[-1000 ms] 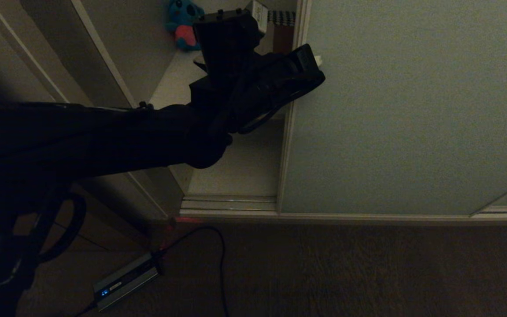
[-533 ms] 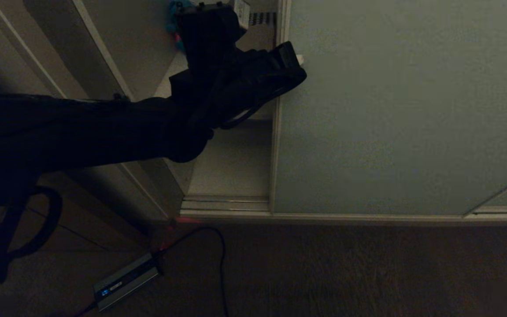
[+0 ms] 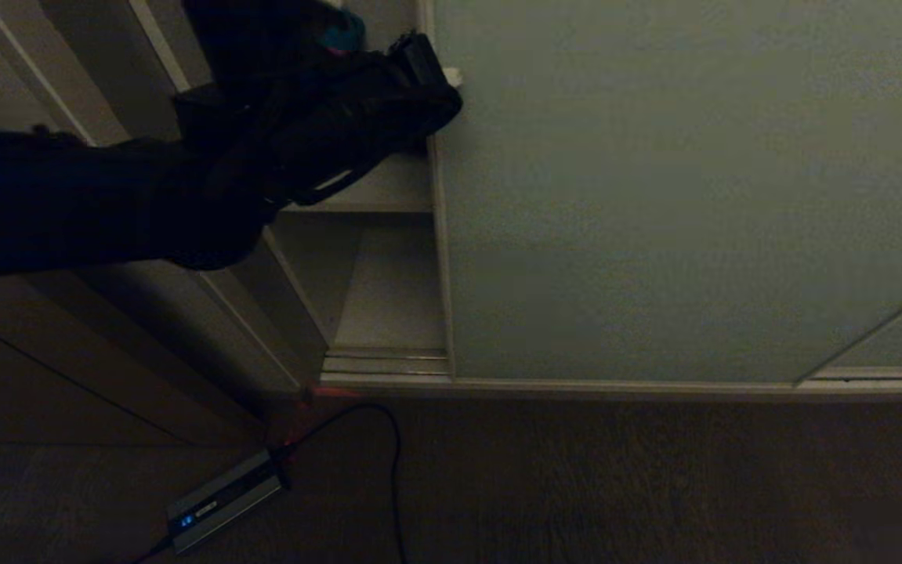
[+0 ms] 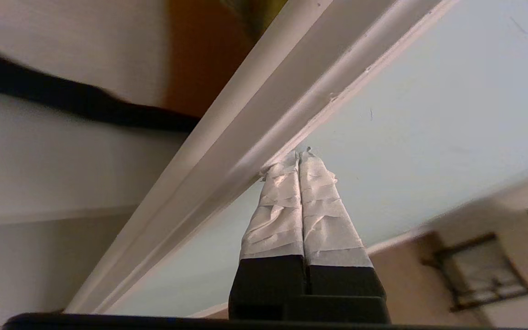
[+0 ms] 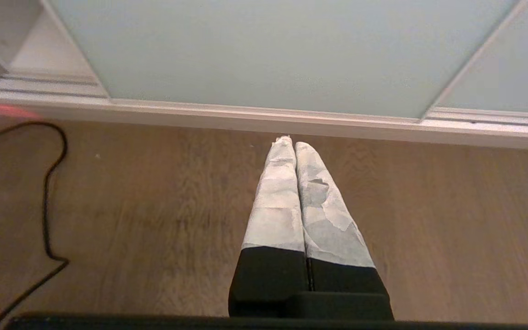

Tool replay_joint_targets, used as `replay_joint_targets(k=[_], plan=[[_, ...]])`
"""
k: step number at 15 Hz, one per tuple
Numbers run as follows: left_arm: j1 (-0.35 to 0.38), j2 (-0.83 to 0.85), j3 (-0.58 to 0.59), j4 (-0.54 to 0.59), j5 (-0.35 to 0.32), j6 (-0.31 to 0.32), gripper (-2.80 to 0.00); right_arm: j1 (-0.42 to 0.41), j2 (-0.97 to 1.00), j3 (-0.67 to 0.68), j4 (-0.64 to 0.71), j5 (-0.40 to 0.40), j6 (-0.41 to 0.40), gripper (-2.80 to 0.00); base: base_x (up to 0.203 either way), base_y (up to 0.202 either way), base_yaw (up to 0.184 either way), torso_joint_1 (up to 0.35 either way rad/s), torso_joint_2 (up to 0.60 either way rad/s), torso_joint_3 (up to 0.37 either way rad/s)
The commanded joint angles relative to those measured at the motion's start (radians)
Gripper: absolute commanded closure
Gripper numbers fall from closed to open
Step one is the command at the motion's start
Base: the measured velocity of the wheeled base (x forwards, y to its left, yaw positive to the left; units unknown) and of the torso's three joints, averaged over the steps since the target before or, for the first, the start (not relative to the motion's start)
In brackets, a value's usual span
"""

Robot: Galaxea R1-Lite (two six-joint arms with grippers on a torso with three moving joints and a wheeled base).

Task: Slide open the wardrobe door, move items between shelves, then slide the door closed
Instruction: Close the door

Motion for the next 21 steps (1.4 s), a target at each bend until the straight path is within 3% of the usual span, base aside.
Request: replay_joint_targets(k=[1, 6, 10, 17, 21], plan=[[0.052, -0.076, 0.046, -0.017, 0.003, -0.002, 0.0, 0.0, 0.001, 0.003, 0.0, 0.0, 0.0, 0.0, 0.0, 0.0, 0.0, 0.0, 0.0, 0.0], [0.136, -0.268, 0.253, -0.032, -0.023, -0.003, 0.0, 0.0, 0.0, 0.003, 0.0, 0.0, 0.0, 0.0, 0.0, 0.0, 0.0, 0.0, 0.0, 0.0], [0.138, -0.377, 0.294, -0.024, -0.092, 0.0, 0.0, 0.0, 0.0, 0.003, 0.0, 0.0, 0.0, 0.0, 0.0, 0.0, 0.0, 0.0, 0.0, 0.0], [0.144, -0.298, 0.28, -0.036, -0.109, 0.026, 0.0, 0.0, 0.001, 0.003, 0.0, 0.0, 0.0, 0.0, 0.0, 0.0, 0.0, 0.0, 0.0, 0.0], [0.187, -0.182, 0.236, -0.097, -0.108, 0.026, 0.0, 0.0, 0.001, 0.003, 0.0, 0.0, 0.0, 0.0, 0.0, 0.0, 0.0, 0.0, 0.0, 0.0]])
